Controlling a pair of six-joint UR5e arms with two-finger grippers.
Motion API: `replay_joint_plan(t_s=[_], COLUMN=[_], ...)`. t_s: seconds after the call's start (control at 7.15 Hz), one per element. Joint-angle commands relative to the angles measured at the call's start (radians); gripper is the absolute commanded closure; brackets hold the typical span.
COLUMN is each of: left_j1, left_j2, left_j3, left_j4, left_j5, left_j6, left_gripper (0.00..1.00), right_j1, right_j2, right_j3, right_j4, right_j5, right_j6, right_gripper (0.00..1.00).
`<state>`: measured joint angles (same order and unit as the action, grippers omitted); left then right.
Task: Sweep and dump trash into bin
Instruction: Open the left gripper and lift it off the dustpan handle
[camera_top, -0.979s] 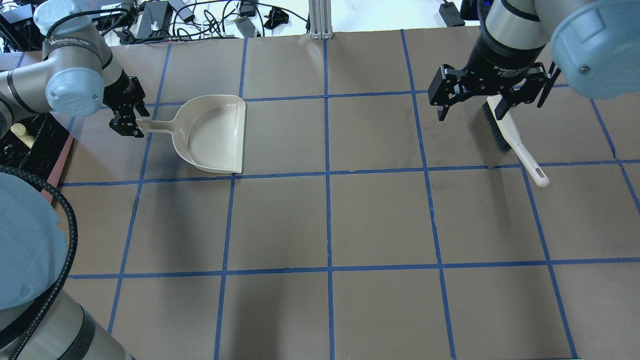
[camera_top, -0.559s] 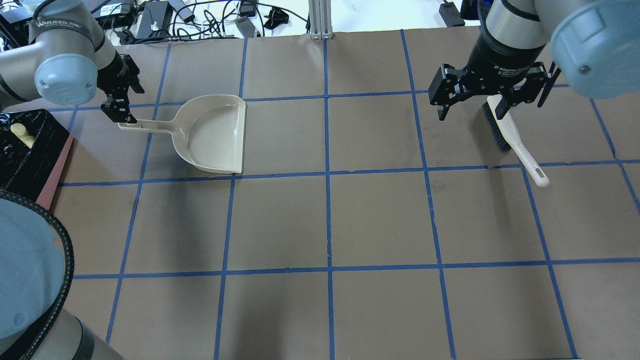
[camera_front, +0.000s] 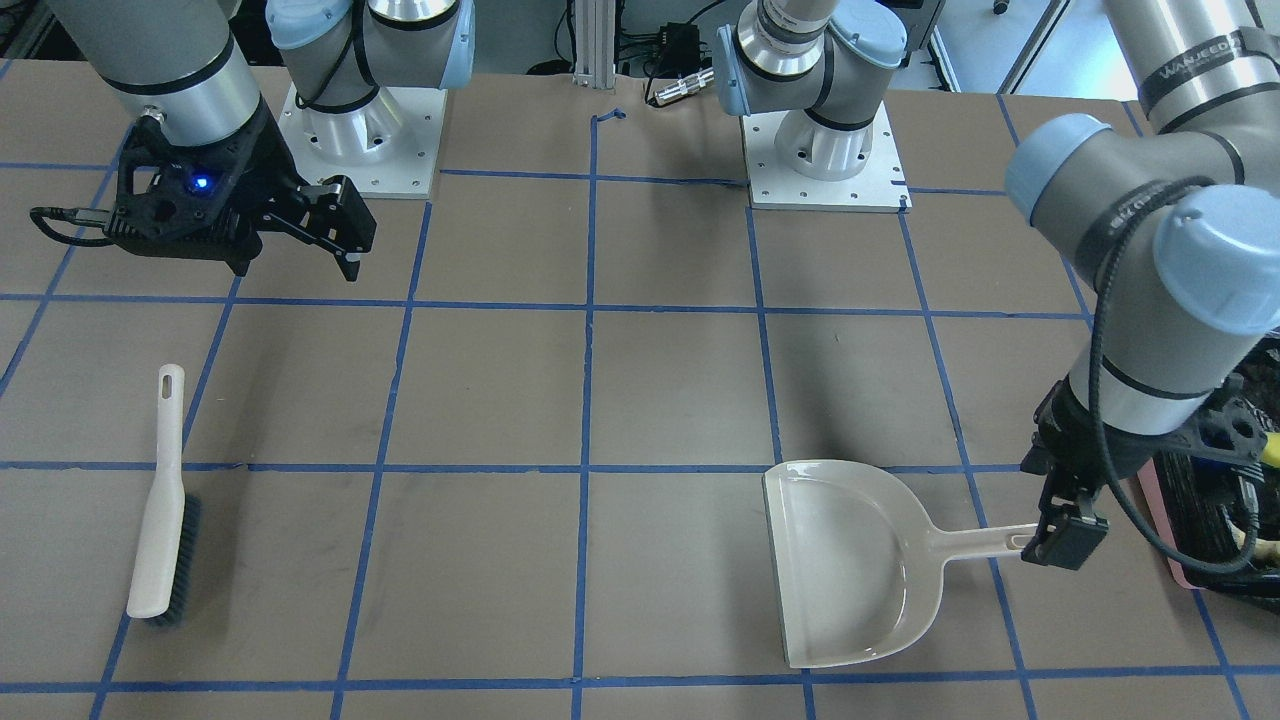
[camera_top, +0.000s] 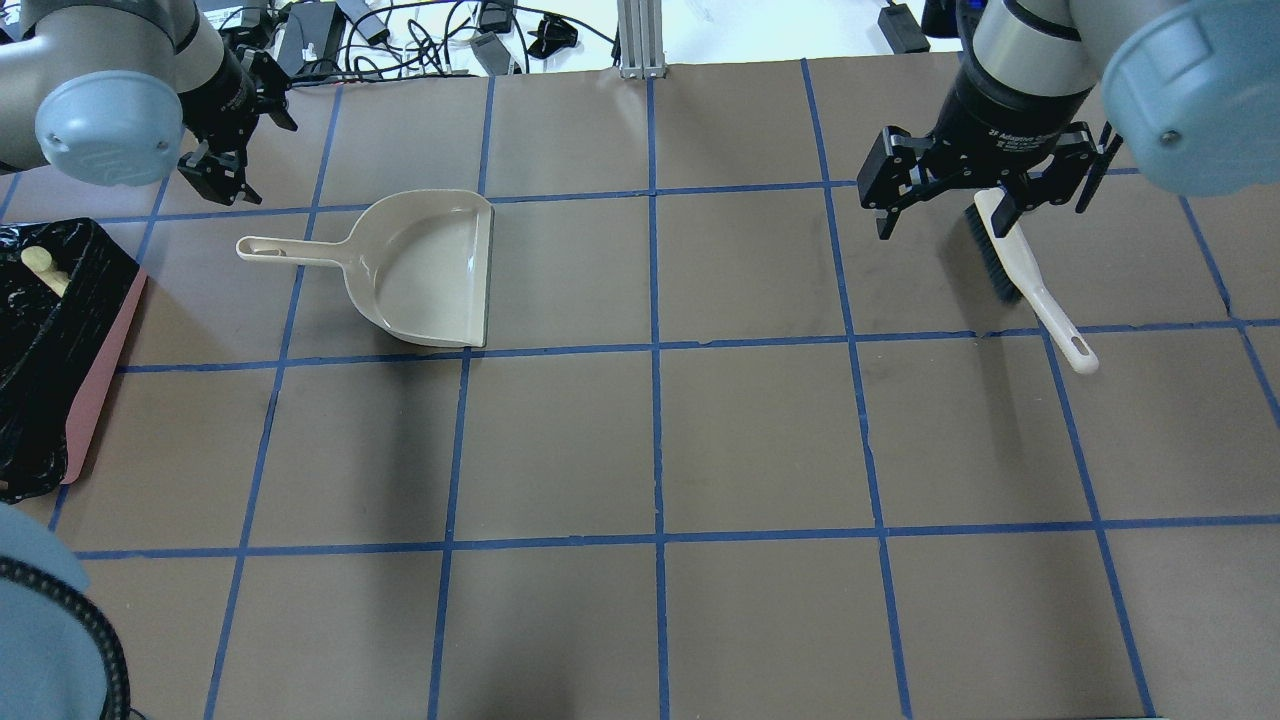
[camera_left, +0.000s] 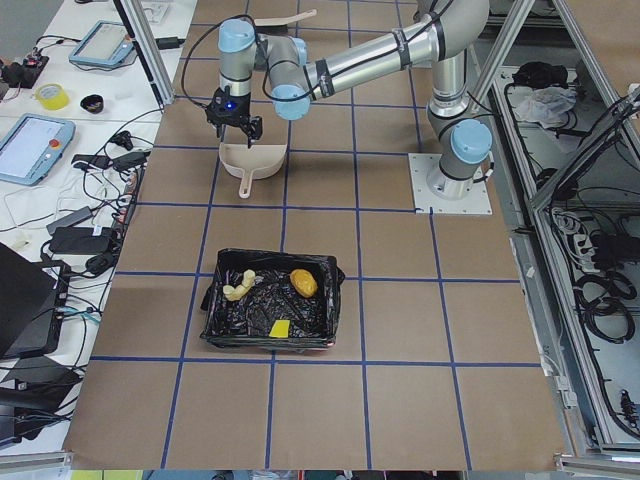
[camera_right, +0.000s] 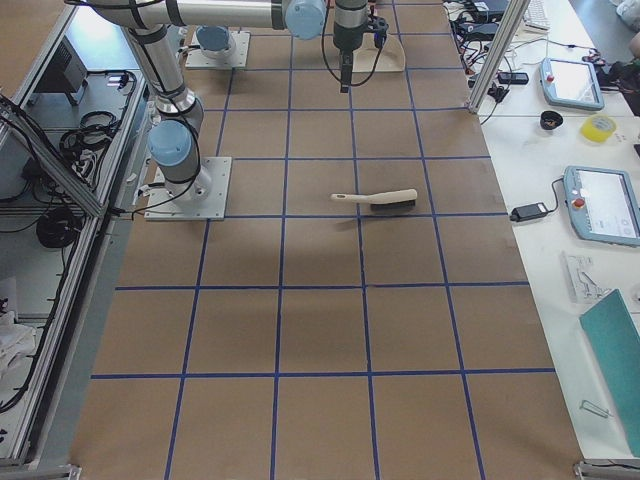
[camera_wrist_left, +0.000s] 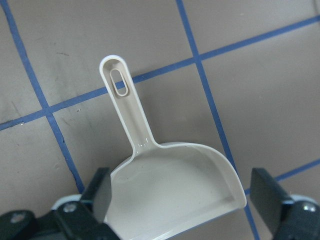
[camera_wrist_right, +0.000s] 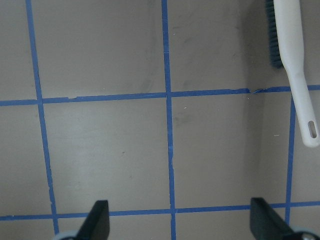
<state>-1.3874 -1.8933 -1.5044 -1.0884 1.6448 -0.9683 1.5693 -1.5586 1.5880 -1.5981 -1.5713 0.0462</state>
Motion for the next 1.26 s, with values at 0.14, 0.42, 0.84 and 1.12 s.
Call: replay_joint_plan(t_s=[0.14, 0.42, 0.84, 1.12], left_j1=[-0.077, -0.111, -0.148, -0.206], left_j2=[0.081, 0.111, 0.151, 0.2], left_j3=[-0.008, 0.006, -0.008, -0.007], left_j4=[-0.019, -0.018, -0.123, -0.267], left_j5=[-0.002, 0.001, -0.002, -0.019], left_j6=[0.405, 0.623, 0.885, 0.91], left_gripper=[0.0, 0.0, 0.0, 0.0], right_j1=[0.0, 0.0, 0.0, 0.0], right_j2=[0.0, 0.0, 0.0, 0.0], right_j3=[0.0, 0.0, 0.001, 0.001], right_j4=[-0.005, -0.006, -0.003, -0.008], right_j5=[0.0, -0.003, -0.004, -0.003], right_j6=[0.049, 0.063, 0.063, 0.063], right_gripper=[0.0, 0.0, 0.0, 0.0])
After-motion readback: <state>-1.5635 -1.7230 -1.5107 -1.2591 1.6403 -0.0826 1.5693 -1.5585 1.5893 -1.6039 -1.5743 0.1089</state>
